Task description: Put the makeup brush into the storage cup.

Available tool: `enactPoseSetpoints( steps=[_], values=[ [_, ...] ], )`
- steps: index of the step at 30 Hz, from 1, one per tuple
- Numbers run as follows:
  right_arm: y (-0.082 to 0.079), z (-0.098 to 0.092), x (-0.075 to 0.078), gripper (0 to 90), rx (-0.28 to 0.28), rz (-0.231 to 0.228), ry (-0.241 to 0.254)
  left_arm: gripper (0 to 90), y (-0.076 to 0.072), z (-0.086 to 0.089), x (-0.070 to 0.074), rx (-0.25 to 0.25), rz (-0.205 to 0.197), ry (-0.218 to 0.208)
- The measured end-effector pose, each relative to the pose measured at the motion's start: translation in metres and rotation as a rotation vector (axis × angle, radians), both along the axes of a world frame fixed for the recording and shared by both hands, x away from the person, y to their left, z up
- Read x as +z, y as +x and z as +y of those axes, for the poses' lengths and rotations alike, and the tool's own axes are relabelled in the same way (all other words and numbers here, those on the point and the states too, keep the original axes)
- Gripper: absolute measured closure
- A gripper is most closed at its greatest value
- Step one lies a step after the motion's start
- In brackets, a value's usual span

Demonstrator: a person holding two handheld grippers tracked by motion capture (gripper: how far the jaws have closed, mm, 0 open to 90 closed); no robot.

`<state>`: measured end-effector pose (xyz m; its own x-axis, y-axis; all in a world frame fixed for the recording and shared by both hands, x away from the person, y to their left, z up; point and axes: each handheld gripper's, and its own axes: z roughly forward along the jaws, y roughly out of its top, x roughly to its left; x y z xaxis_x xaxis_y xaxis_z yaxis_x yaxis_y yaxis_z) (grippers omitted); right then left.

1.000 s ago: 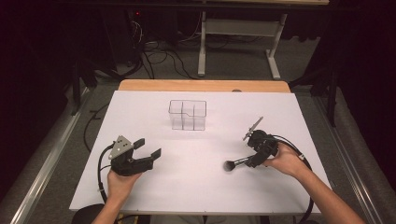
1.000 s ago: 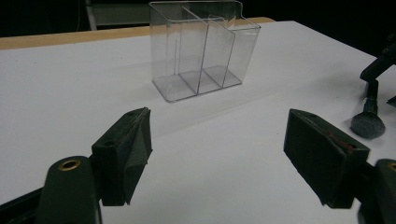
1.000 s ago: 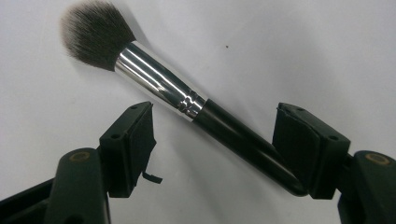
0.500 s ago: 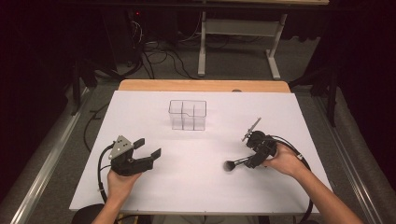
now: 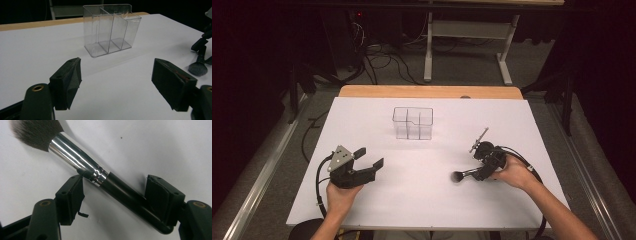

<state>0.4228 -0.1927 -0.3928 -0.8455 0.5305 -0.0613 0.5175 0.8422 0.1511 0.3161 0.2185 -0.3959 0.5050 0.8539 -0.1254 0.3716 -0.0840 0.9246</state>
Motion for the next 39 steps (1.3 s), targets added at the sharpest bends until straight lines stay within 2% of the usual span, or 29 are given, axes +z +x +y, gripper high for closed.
enactPoseSetpoints(
  steps=[22, 31, 39],
  values=[
    [0.0013, -0.0001, -0.0012, 40.5, -0.025, 0.008, 0.004, 24.0, -0.0015, 0.0002, 0.0005, 0.001, -0.003, 0.000],
    [0.0001, -0.0008, 0.0000, 48.6, -0.056, 0.007, 0.002, 24.0, -0.0010, -0.0003, 0.0003, 0.000, 0.000, 0.003],
    [-0.0014, -0.0013, 0.0009, 57.2, -0.056, 0.002, 0.001, 24.0, -0.0005, -0.0014, -0.0001, -0.004, 0.002, 0.006]
  ],
)
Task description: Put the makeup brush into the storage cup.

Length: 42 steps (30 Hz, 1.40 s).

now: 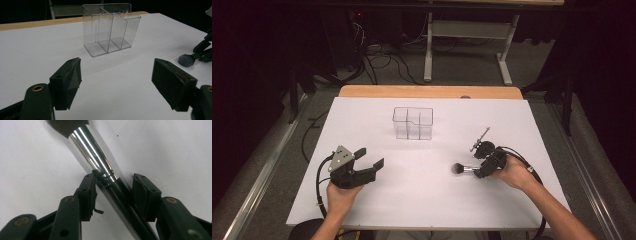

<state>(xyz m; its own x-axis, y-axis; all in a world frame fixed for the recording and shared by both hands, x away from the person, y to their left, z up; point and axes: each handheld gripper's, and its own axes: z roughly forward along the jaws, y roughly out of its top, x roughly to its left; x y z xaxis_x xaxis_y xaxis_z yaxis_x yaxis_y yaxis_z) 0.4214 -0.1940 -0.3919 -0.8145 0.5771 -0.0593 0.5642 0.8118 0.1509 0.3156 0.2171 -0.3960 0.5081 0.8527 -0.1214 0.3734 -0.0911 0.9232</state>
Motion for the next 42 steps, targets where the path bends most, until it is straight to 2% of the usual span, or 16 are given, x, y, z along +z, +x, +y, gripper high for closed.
enactPoseSetpoints(
  steps=[18, 23, 27, 35, 42],
  values=[
    [-0.0024, 0.0012, 0.0017, 74.8, 0.014, 0.016, -0.011, 24.0, 0.0002, 0.0002, -0.0003, -0.004, 0.004, -0.002],
    [-0.0013, 0.0010, 0.0018, 75.7, 0.013, 0.022, -0.010, 24.0, 0.0005, -0.0004, -0.0006, -0.004, 0.006, -0.001],
    [-0.0025, 0.0013, 0.0019, 76.0, 0.016, 0.011, -0.014, 24.1, 0.0001, -0.0002, -0.0005, -0.006, 0.003, -0.002],
    [-0.0041, 0.0000, 0.0025, 76.1, 0.013, 0.005, 0.004, 24.1, 0.0014, -0.0006, -0.0009, -0.010, 0.008, -0.003],
    [-0.0078, 0.0001, 0.0083, 76.1, 0.009, -0.002, 0.049, 24.1, 0.0015, 0.0000, -0.0009, -0.011, 0.010, -0.008]
  ],
)
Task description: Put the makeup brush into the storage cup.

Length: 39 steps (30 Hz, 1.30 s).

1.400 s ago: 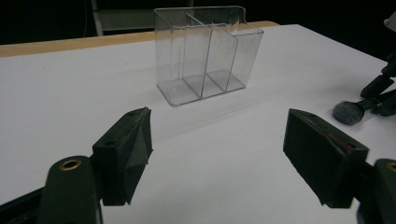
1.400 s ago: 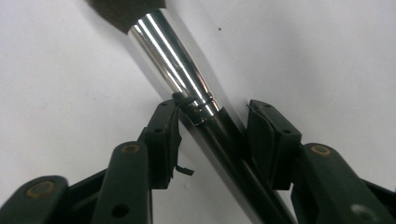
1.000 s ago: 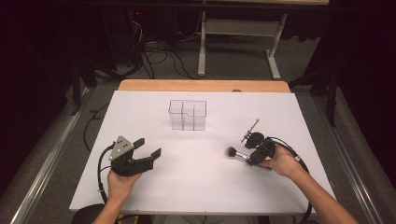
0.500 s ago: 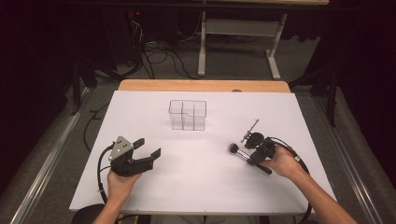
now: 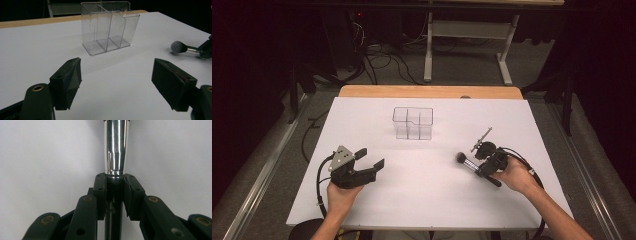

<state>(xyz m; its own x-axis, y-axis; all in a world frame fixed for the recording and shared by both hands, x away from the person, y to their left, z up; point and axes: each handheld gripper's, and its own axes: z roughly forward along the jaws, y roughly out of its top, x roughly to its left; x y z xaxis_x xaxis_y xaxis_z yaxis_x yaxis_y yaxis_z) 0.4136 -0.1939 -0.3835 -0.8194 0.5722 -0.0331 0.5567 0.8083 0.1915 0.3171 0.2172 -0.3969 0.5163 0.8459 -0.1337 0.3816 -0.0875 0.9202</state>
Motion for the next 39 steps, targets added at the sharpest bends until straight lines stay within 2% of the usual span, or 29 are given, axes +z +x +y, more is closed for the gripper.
enactPoseSetpoints(
  steps=[3, 6, 12, 16, 17, 21, 27, 29, 31, 34, 39],
  values=[
    [-0.002, -0.002, 0.005, 76.1, -0.006, -0.018, 0.035, 24.1, 0.000, -0.001, 0.000, -0.002, 0.003, 0.006],
    [-0.006, -0.003, 0.010, 76.1, -0.042, -0.021, 0.077, 24.1, 0.000, -0.001, 0.000, -0.004, 0.000, 0.005],
    [-0.014, -0.003, 0.015, 76.1, -0.026, -0.052, 0.162, 24.1, 0.000, -0.001, 0.000, -0.006, 0.003, 0.001],
    [-0.019, -0.003, 0.019, 76.1, -0.046, -0.065, 0.220, 24.1, 0.001, -0.002, -0.001, -0.011, 0.008, 0.005],
    [-0.019, -0.004, 0.019, 76.1, -0.040, -0.072, 0.232, 24.1, 0.000, -0.002, -0.001, -0.013, 0.007, 0.005],
    [-0.023, -0.006, 0.017, 76.1, -0.076, -0.078, 0.300, 24.1, 0.000, -0.002, -0.001, -0.014, 0.008, 0.005],
    [-0.027, -0.010, 0.013, 76.1, -0.092, -0.097, 0.357, 24.1, 0.001, -0.004, -0.002, -0.018, 0.016, 0.009],
    [-0.028, -0.011, 0.012, 76.1, -0.113, -0.096, 0.376, 24.1, 0.000, -0.005, -0.001, -0.023, 0.013, 0.014],
    [-0.029, -0.013, 0.012, 76.1, -0.115, -0.113, 0.407, 24.1, 0.001, -0.006, -0.001, -0.019, 0.010, 0.022],
    [-0.032, -0.012, 0.013, 76.1, -0.127, -0.134, 0.452, 24.0, 0.005, -0.006, -0.002, -0.010, 0.026, 0.021],
    [-0.032, -0.011, 0.010, 76.1, -0.131, -0.153, 0.482, 23.9, 0.005, -0.008, -0.002, -0.029, 0.031, 0.021]
  ],
)
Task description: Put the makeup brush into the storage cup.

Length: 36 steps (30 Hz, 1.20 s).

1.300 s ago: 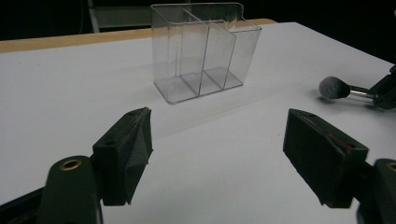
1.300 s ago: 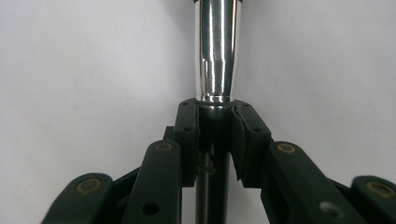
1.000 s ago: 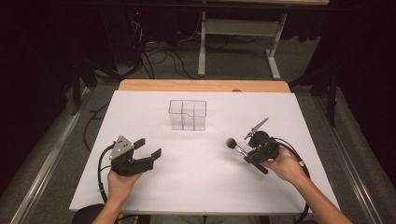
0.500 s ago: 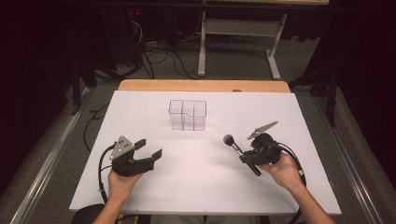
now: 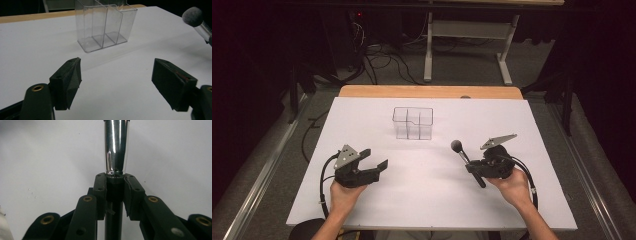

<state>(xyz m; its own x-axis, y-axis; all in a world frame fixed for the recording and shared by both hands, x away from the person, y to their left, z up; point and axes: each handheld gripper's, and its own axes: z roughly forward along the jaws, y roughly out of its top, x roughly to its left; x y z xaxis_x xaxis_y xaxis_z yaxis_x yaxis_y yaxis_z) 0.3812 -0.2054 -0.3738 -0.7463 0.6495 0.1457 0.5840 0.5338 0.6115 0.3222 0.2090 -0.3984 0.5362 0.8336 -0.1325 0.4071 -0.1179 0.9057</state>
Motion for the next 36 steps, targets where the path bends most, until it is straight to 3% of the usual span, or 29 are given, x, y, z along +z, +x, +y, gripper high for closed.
enactPoseSetpoints(
  steps=[13, 22, 26, 36],
  values=[
    [-0.005, 0.000, -0.002, 76.1, -0.021, -0.022, 0.070, 24.0, 0.001, -0.006, 0.003, -0.033, -0.004, 0.002],
    [-0.007, 0.000, -0.002, 76.1, -0.026, -0.032, 0.074, 23.9, 0.001, -0.011, 0.006, -0.051, -0.003, 0.002],
    [-0.007, -0.004, 0.001, 76.0, -0.026, -0.039, 0.095, 23.9, 0.005, -0.013, 0.009, -0.072, 0.015, -0.023],
    [-0.009, -0.002, 0.005, 76.0, -0.022, -0.063, 0.139, 23.9, 0.013, -0.034, 0.016, -0.131, 0.018, -0.028]
  ],
)
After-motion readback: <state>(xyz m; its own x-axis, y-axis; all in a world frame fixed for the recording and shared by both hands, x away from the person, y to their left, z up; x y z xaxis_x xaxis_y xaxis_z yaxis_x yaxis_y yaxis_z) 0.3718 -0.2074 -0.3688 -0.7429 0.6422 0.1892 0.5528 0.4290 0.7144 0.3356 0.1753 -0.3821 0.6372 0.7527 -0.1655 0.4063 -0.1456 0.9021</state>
